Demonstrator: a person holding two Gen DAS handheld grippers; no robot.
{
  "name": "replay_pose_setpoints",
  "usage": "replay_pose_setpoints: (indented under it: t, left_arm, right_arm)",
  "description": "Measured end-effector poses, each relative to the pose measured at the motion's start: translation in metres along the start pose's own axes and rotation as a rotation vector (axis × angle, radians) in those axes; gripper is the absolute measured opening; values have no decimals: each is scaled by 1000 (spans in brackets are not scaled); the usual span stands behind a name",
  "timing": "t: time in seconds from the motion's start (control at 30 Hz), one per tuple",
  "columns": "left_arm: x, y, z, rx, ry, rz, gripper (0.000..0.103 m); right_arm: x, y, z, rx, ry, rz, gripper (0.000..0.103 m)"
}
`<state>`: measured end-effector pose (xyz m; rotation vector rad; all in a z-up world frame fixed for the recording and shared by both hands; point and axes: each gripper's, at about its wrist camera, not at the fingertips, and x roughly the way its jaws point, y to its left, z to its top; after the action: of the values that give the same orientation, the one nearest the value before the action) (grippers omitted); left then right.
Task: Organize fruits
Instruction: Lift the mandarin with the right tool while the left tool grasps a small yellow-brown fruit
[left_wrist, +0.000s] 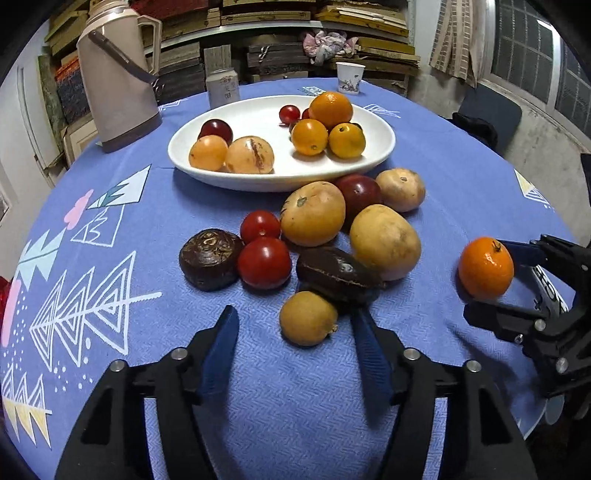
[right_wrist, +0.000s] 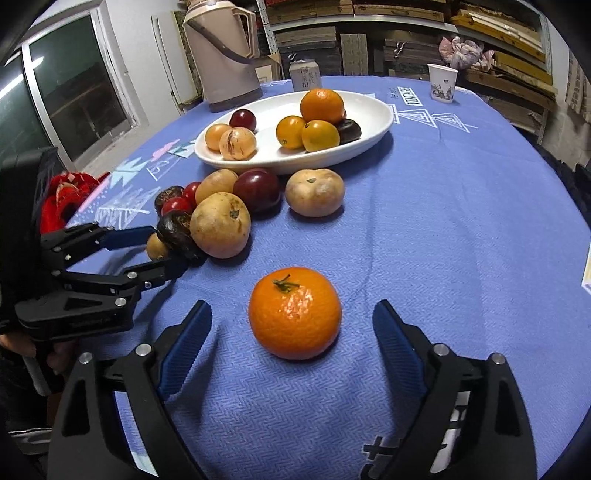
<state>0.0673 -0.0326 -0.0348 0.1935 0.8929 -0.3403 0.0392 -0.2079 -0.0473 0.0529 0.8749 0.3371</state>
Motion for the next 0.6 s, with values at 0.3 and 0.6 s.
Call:
replay_pose_setpoints:
  t: [0.3,0.6]
  left_arm:
    - [1,-2,0,-11,27,-13,78]
    - [-2,-5,1,10,-11,-28,44]
  right_arm:
    - [3,9,-3,-75,46,-55,87]
    - [2,8,3,-60,14,-36,48]
